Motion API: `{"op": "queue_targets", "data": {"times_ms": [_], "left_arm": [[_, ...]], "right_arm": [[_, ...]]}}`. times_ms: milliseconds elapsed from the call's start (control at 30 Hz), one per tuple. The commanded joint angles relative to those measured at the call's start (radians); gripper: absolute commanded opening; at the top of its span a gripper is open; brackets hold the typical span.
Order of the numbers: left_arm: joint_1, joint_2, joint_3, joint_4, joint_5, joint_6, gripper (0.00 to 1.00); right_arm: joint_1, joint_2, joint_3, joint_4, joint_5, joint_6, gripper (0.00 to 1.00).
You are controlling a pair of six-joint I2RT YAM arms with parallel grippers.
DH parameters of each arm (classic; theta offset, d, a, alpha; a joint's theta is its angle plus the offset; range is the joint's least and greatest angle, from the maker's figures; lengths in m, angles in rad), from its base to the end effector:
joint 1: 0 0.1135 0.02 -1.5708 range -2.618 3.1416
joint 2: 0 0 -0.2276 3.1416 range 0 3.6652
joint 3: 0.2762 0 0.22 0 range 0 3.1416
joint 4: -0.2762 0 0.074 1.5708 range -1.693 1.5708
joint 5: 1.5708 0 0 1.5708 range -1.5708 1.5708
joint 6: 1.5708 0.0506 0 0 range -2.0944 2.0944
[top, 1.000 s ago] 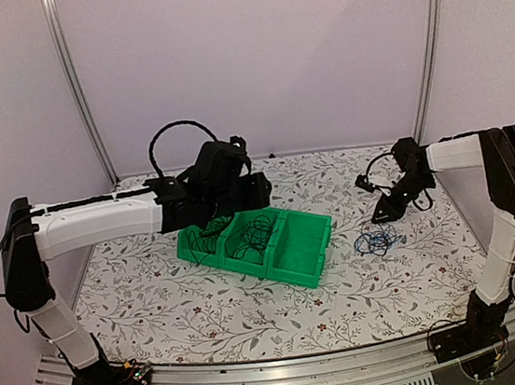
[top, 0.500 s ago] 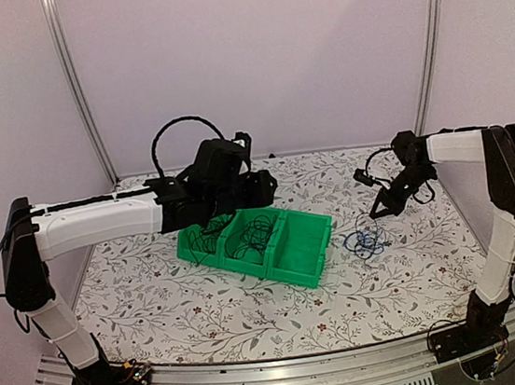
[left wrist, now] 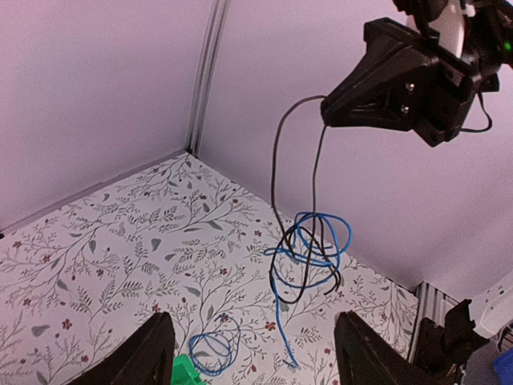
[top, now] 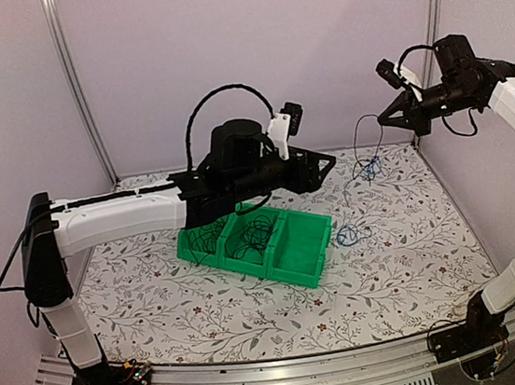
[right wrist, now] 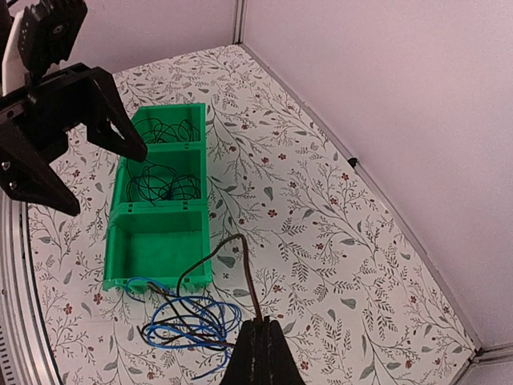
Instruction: Untangle the cables
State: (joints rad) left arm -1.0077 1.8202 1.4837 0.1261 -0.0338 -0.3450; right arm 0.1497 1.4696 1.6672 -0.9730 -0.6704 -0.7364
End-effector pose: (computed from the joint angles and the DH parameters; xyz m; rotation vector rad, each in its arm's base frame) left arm 0.2244 -0.3522 0.2948 0.5876 1.7871 -0.9277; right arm 0.2662 0.0719 0.3608 -1.2141 1.8198 0.4589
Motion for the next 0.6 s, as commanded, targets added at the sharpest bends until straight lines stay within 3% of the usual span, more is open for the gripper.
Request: {"op": "queue_targets", "data": {"times_ms": [0, 267, 367, 467, 567], "left_arm": [[-0.047, 0.098, 0.157, 0.129, 0.111, 0.097, 0.72], [-0.051, 0.339, 0.482, 0.087, 0.196, 0.038, 0.67], [-0.045, 0.382, 0.519, 0.077, 0.166, 0.003, 0.63], [-0.026, 0.417, 0.519, 0.101, 0.177, -0.046, 0.5], [-0.009, 0.46, 0.502, 0.147, 0.233, -0.104, 0.47]], "right_arm": [[0.001, -0.018, 0.106, -0.082, -0.058, 0.05, 0.0], [0.004, -0.024, 0.184, -0.109, -0.114, 0.088, 0.0], [0.003, -0.029, 0.193, -0.141, -0.147, 0.062, 0.0], [0.002, -0.031, 0.234, -0.165, -0.183, 0.046, 0.0], [0.003, -0.034, 0.302, -0.153, -0.206, 0.076, 0.0]]}}
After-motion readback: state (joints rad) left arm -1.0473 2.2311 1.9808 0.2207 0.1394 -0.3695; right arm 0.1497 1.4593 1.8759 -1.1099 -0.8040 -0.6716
